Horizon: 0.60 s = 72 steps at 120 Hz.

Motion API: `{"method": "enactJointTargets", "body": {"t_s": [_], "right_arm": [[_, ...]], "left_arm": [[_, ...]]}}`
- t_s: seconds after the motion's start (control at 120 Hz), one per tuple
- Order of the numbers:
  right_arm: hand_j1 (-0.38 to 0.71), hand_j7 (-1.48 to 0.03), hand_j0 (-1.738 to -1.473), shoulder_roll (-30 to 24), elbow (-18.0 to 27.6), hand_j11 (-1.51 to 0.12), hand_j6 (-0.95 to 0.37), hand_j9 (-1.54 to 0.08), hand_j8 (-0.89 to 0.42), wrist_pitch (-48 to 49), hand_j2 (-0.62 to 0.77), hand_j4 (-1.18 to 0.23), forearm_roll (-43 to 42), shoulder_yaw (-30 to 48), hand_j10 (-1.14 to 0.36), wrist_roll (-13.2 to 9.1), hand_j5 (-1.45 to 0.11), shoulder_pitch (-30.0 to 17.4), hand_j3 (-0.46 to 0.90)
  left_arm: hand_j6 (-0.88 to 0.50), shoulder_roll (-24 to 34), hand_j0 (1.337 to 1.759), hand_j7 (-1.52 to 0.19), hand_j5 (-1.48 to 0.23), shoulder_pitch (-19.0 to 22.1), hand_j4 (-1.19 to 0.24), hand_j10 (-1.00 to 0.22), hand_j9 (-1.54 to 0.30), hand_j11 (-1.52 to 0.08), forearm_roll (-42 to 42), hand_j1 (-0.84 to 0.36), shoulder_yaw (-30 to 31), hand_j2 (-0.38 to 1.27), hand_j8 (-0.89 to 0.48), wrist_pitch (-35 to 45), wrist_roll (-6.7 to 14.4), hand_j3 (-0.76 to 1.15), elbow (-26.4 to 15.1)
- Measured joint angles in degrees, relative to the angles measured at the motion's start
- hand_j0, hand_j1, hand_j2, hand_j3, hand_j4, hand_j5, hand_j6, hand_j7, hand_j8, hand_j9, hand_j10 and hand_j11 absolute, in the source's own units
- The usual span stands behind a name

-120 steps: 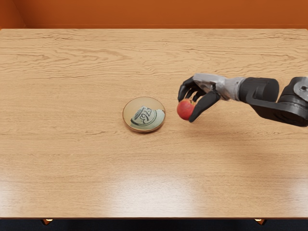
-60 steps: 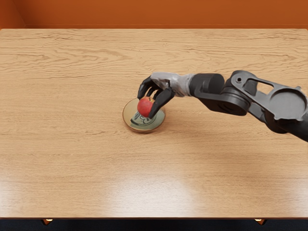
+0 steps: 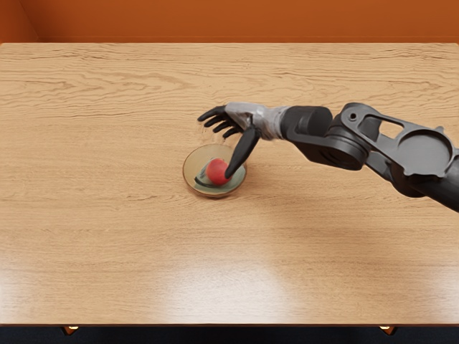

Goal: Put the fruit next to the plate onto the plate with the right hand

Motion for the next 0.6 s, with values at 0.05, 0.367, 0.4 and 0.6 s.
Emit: {"method": "enactJointTargets", "body": {"t_s": [0.05,0.367,0.4,0.6], "right_arm": [[-0.19,-0.20,-1.658,-1.02,0.16,-0.21,-0.13,-0.21,-0.13,1.33,0.03,-0.15,3.34,0.86,-0.14,0.31,-0.21,-0.01,0.00],[-0.27,-0.09,-1.658,-29.11,6.17,-0.09,-0.06,-0.09,-0.06,23.34,0.00,-0.07,45.57,6.20,-0.07,1.64,-0.09,-5.47,0.00],[-0.28,-0.09,-1.658,-32.15,6.45,-0.09,-0.06,-0.09,-0.06,23.84,0.00,-0.07,48.31,6.26,-0.06,1.67,-0.09,-6.51,0.00],[-0.29,-0.07,-1.658,-40.83,6.77,-0.07,-0.05,-0.07,-0.05,24.98,0.00,-0.05,55.79,6.06,-0.05,1.73,-0.07,-10.32,0.00]], "left_arm": [[-0.24,0.00,1.658,-0.32,-0.32,0.00,-0.24,-0.24,-0.32,-0.32,0.00,0.06,0.00,0.05,-0.24,0.00,0.00,0.00,0.01],[-0.24,0.00,1.658,-0.32,-0.32,0.00,-0.24,-0.24,-0.32,-0.32,0.00,0.06,0.00,0.05,-0.24,0.01,0.00,0.00,0.01],[-0.24,0.00,1.658,-0.32,-0.32,0.00,-0.24,-0.24,-0.32,-0.32,0.00,0.06,0.00,0.05,-0.24,0.01,0.00,0.00,0.01],[-0.24,0.00,1.658,-0.32,-0.32,-0.12,-0.24,-0.24,-0.32,-0.32,0.01,0.06,-0.06,0.05,-0.24,-0.04,-0.02,0.00,-0.14]]}}
